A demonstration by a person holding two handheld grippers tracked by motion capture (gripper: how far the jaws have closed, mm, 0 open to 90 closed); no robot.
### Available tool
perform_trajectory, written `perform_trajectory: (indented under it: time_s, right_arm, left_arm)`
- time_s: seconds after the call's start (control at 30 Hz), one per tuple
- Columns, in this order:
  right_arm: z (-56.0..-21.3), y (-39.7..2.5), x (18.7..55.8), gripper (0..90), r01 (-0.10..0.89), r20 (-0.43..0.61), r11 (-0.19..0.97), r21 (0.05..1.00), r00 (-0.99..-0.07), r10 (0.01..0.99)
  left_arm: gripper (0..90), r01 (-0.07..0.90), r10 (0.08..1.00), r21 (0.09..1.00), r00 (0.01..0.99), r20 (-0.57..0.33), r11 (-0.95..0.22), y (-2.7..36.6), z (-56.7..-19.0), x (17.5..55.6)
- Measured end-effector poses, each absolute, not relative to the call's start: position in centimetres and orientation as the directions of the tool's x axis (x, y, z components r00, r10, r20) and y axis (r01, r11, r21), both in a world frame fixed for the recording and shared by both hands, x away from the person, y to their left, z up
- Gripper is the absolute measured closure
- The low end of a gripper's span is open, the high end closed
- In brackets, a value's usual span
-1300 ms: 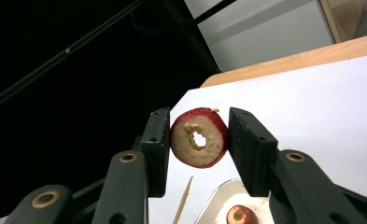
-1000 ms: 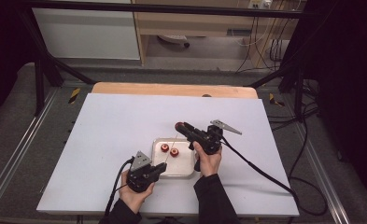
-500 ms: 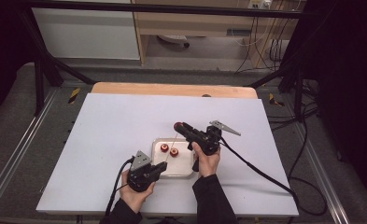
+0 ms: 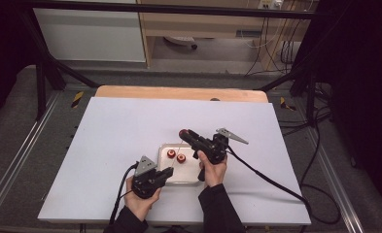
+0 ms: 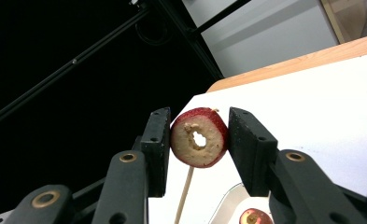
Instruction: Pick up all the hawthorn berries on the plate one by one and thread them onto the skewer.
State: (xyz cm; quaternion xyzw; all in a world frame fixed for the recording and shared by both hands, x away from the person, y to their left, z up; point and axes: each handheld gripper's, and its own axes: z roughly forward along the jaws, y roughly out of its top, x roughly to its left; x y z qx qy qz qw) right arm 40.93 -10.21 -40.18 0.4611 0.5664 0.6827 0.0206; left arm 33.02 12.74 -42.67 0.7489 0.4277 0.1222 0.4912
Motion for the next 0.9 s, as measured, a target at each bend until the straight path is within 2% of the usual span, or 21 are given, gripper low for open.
perform_trajectory:
  time_s: [0.63,0.9]
  right_arm:
    - [-40.6,-9.8,40.3,60.9,0.488,0.611,-0.372,0.789,-0.569,0.550]
    - [-40.4,-10.1,40.6,60.9,0.561,0.623,-0.308,0.768,-0.546,0.560]
  left_arm:
    - [88.7,0.511,0.779,0.850,0.583,-0.230,-0.132,12.9,-42.5,32.7]
    - [88.4,0.502,0.798,0.844,0.579,-0.166,-0.188,13.4,-42.8,32.9]
